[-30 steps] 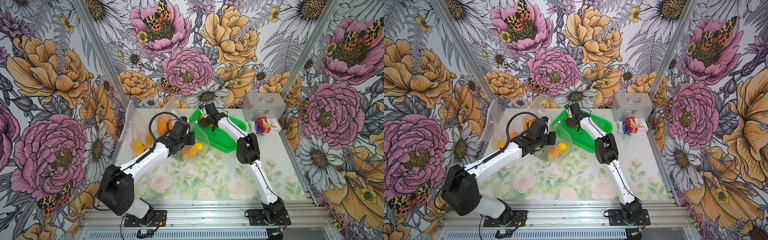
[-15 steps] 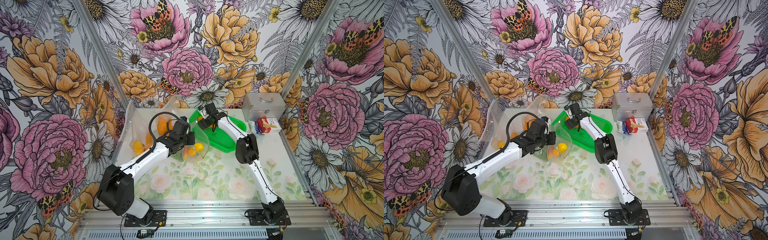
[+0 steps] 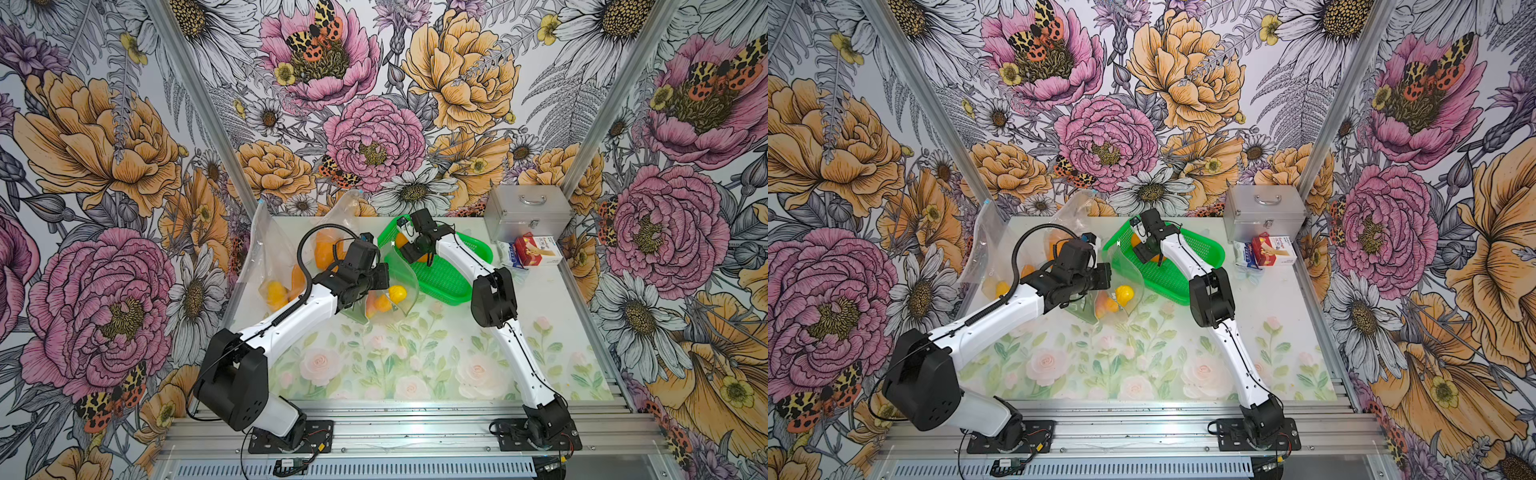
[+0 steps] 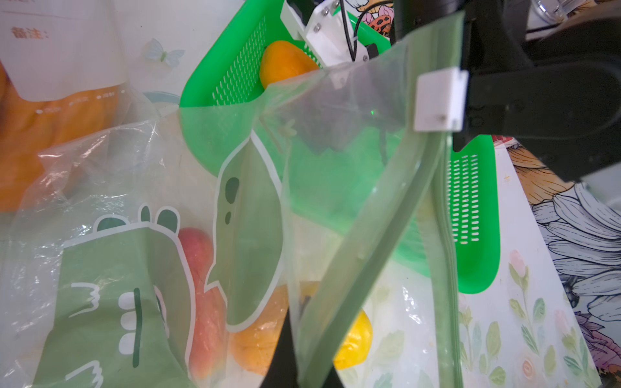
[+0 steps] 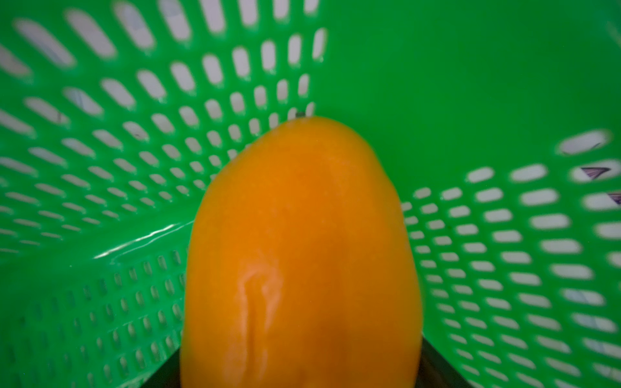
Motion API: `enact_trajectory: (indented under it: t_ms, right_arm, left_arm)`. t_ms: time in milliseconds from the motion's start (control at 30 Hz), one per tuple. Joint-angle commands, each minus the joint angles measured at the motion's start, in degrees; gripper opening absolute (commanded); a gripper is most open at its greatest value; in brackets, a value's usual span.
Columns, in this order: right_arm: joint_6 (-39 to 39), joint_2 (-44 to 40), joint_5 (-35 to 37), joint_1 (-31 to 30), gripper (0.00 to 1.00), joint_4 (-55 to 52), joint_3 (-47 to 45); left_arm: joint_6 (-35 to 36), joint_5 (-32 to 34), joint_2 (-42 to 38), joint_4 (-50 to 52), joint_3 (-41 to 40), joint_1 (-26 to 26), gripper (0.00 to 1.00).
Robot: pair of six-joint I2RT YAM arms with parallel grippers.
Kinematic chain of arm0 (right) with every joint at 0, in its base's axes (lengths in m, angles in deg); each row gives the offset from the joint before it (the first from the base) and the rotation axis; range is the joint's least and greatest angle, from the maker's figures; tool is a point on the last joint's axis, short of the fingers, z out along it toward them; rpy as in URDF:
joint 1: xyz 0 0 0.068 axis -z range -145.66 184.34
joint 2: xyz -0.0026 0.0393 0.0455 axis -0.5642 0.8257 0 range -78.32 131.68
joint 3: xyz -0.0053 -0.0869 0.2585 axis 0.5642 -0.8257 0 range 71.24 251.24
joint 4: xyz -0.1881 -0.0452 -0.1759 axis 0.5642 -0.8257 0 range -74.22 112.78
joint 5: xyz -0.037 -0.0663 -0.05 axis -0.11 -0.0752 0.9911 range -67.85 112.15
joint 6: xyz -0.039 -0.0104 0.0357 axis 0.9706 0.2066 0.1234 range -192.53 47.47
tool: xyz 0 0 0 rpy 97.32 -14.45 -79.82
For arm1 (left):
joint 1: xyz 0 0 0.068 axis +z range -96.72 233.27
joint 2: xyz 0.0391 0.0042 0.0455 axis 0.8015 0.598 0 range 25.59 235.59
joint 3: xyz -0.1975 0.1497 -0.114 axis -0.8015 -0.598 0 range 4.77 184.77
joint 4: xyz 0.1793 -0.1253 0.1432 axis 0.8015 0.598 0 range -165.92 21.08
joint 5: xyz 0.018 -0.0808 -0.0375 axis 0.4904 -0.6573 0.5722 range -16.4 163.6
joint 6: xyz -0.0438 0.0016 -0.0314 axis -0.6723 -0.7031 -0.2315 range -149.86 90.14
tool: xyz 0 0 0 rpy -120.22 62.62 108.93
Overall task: Place the mango in a zip-top bag and seal the zipper
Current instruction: Pick up the mango from the basket, then place the mango in the zipper food storage bag.
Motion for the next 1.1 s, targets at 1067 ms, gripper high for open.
enact_trajectory:
  t_ms: [1067]
  right_arm:
    - [-30.6, -60.4, -8.7, -13.2, 0.33, 11.2, -57.5]
  left_arm:
    - [0.0, -1.3, -0.9, -1.6, 1.6, 0.6, 0.00]
